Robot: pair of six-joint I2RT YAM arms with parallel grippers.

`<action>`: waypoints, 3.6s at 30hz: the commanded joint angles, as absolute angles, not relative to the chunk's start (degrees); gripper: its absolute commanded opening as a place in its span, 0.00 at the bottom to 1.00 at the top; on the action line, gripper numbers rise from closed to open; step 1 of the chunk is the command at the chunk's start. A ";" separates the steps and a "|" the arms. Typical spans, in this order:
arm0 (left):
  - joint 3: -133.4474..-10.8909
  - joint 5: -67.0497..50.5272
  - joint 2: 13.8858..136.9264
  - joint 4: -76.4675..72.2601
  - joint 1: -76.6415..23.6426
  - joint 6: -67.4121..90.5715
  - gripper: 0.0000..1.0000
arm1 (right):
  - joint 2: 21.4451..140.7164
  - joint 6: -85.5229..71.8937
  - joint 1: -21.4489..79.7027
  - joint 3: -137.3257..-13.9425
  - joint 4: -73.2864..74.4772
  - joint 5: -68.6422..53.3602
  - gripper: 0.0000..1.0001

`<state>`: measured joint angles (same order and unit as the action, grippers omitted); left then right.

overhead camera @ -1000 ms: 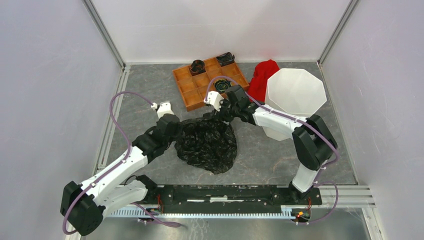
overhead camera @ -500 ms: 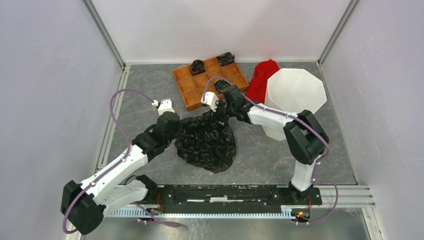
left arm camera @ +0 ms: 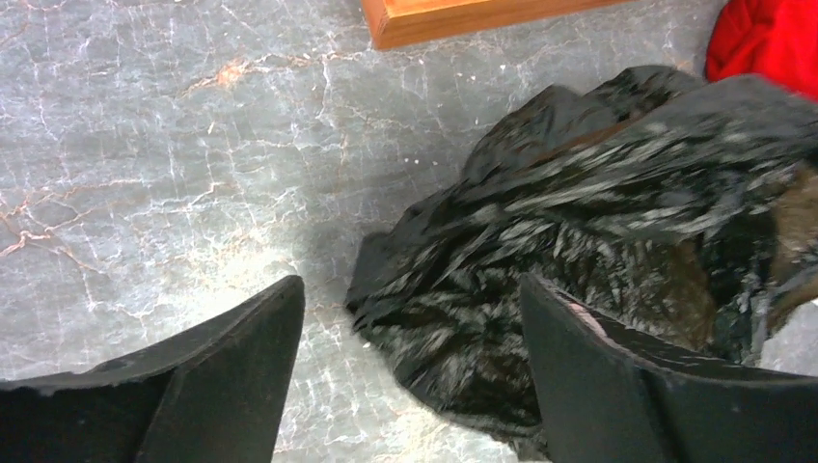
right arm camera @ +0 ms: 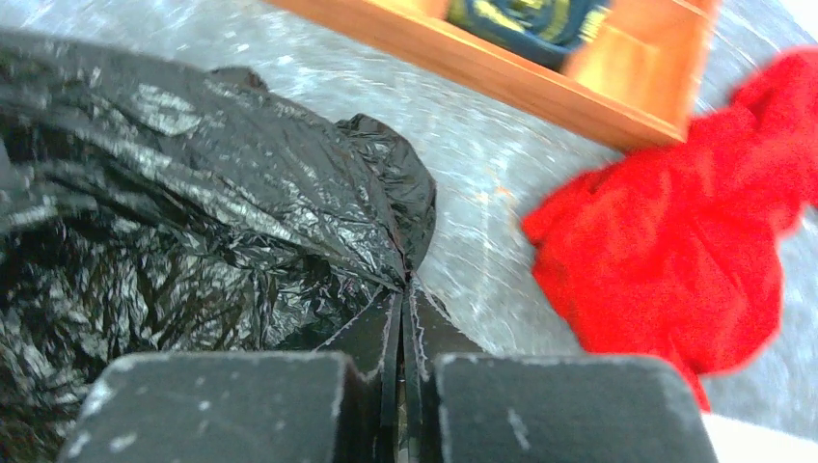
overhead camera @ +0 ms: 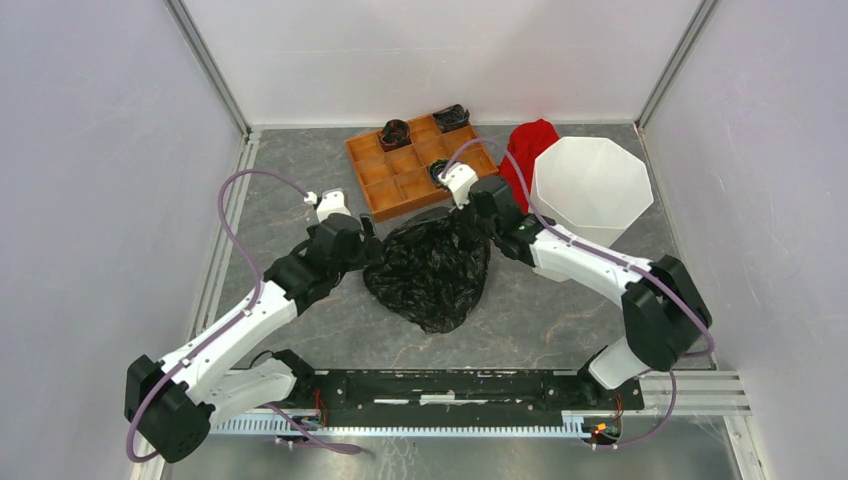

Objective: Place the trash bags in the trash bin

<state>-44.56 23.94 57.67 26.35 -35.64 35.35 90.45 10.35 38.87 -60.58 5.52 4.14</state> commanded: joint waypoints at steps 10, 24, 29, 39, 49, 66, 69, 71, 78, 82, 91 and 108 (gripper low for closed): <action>-30.81 6.54 51.40 23.35 -35.42 54.38 0.83 | 83.35 -4.36 38.51 -52.75 3.69 17.90 0.00; -28.29 -3.26 65.26 5.67 -35.33 62.46 0.77 | 79.68 -3.22 38.48 -49.24 2.20 14.85 0.00; -29.82 -2.35 69.51 4.12 -35.24 64.03 0.62 | 79.33 -3.25 38.51 -49.39 1.80 12.81 0.00; -29.18 1.52 70.49 4.77 -35.20 63.90 0.35 | 78.68 -3.15 38.53 -48.63 1.90 11.60 0.00; -29.55 12.07 57.45 20.16 -35.24 54.58 0.07 | 73.68 -5.09 40.15 -45.00 6.41 5.20 0.00; -99.32 0.33 66.12 29.74 -24.18 30.85 0.02 | 72.95 1.80 40.13 -99.12 16.60 1.40 0.00; -86.75 3.44 56.05 23.47 -24.17 31.06 0.02 | 61.47 2.02 40.16 -79.32 0.74 -2.89 0.00; -74.90 11.24 49.64 23.01 -24.19 32.10 0.02 | 56.77 1.79 40.18 -65.26 -6.70 -3.02 0.01; -41.66 9.16 38.88 37.50 -24.16 46.43 0.02 | 58.52 -7.84 40.92 -39.37 -8.17 -11.62 0.01; -37.01 6.10 33.96 39.26 -24.13 49.79 0.02 | 57.83 -7.31 46.51 -36.01 -6.57 -9.68 0.01; -72.92 8.77 46.98 37.66 -24.15 36.78 0.02 | 59.40 1.65 47.88 -67.64 5.39 -1.26 0.01; -49.51 24.84 29.32 52.46 -24.10 47.15 0.02 | 55.38 -6.74 47.85 -43.12 -1.09 -0.92 0.00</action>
<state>-51.51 19.77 36.42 45.45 -24.18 42.37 57.21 -3.79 47.90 -43.94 0.80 -0.14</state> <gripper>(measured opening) 0.028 0.007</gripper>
